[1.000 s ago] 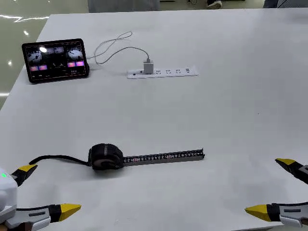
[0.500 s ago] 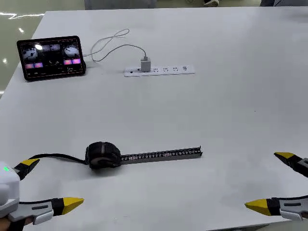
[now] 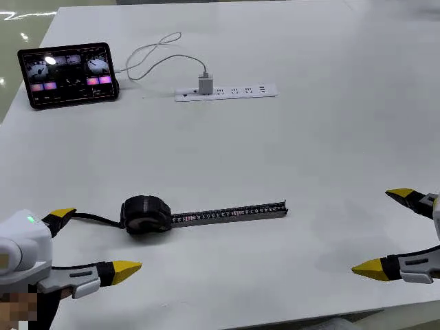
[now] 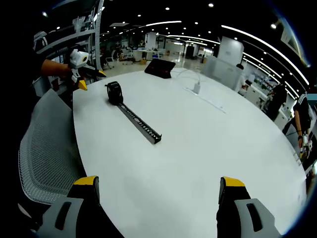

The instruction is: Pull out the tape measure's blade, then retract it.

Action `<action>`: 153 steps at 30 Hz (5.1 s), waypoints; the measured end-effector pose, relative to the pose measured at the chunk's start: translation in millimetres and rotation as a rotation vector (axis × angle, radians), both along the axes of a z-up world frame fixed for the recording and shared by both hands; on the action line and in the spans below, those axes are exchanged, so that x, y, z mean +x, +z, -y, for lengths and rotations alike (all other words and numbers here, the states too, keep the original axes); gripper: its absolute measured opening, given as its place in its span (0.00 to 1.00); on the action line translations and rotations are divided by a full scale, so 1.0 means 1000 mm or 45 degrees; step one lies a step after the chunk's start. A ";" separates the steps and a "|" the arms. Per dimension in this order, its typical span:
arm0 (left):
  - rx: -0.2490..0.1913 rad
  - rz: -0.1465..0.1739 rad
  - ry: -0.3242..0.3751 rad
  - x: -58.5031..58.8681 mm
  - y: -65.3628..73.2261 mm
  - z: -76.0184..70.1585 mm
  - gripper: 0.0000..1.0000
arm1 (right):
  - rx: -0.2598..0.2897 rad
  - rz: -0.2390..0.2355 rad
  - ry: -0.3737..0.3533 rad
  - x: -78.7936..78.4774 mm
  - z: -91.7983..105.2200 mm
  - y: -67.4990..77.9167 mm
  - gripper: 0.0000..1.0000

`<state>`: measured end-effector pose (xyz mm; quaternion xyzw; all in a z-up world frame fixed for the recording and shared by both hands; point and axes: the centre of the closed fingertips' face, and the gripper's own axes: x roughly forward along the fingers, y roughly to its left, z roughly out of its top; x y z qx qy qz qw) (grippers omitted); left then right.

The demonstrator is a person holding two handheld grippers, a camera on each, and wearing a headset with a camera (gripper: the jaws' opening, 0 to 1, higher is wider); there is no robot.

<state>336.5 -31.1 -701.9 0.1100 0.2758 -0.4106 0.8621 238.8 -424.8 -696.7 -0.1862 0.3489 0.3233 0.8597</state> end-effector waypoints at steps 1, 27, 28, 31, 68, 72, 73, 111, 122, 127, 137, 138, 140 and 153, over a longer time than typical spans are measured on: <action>-0.002 0.002 -0.002 0.001 0.001 0.002 0.99 | -0.004 0.000 0.004 0.001 0.001 0.001 0.99; -0.023 -0.037 0.148 0.005 -0.008 0.035 0.99 | -0.092 -0.043 0.176 0.023 -0.002 0.013 0.99; -0.017 -0.040 0.171 0.006 -0.009 0.036 0.99 | -0.095 -0.044 0.186 0.025 -0.003 0.012 0.99; 0.001 -0.018 0.243 0.012 -0.011 0.039 0.99 | -0.124 -0.058 0.234 0.031 -0.009 0.009 0.99; -0.059 0.129 0.737 0.058 -0.029 0.026 0.99 | -0.269 -0.161 0.630 0.113 -0.077 -0.040 0.99; -0.061 0.152 0.722 0.059 -0.027 0.030 0.99 | -0.268 -0.196 0.630 0.116 -0.080 -0.055 0.99; -0.073 0.151 0.730 0.060 -0.027 0.030 0.99 | -0.273 -0.204 0.633 0.116 -0.081 -0.058 0.99; -0.082 0.162 0.730 0.065 -0.029 0.030 0.99 | -0.358 -0.344 0.819 0.097 -0.088 -0.093 0.13; -0.091 0.151 0.738 0.066 -0.033 0.033 0.98 | -0.384 -0.372 0.754 0.097 -0.090 -0.095 0.10; -0.068 0.158 0.723 0.064 -0.037 0.037 0.95 | -0.439 -0.402 0.755 0.095 -0.092 -0.095 0.10; -0.046 0.123 0.713 0.065 -0.046 0.038 0.77 | -0.513 -0.450 0.736 0.097 -0.089 -0.098 0.09; -0.048 0.119 0.715 0.066 -0.047 0.037 0.76 | -0.515 -0.455 0.732 0.097 -0.089 -0.098 0.09; -0.046 0.115 0.718 0.066 -0.048 0.037 0.74 | -0.521 -0.463 0.735 0.097 -0.089 -0.098 0.09; -0.054 -0.007 0.715 0.065 -0.056 0.038 0.63 | -0.504 -0.470 0.712 0.098 -0.089 -0.099 0.09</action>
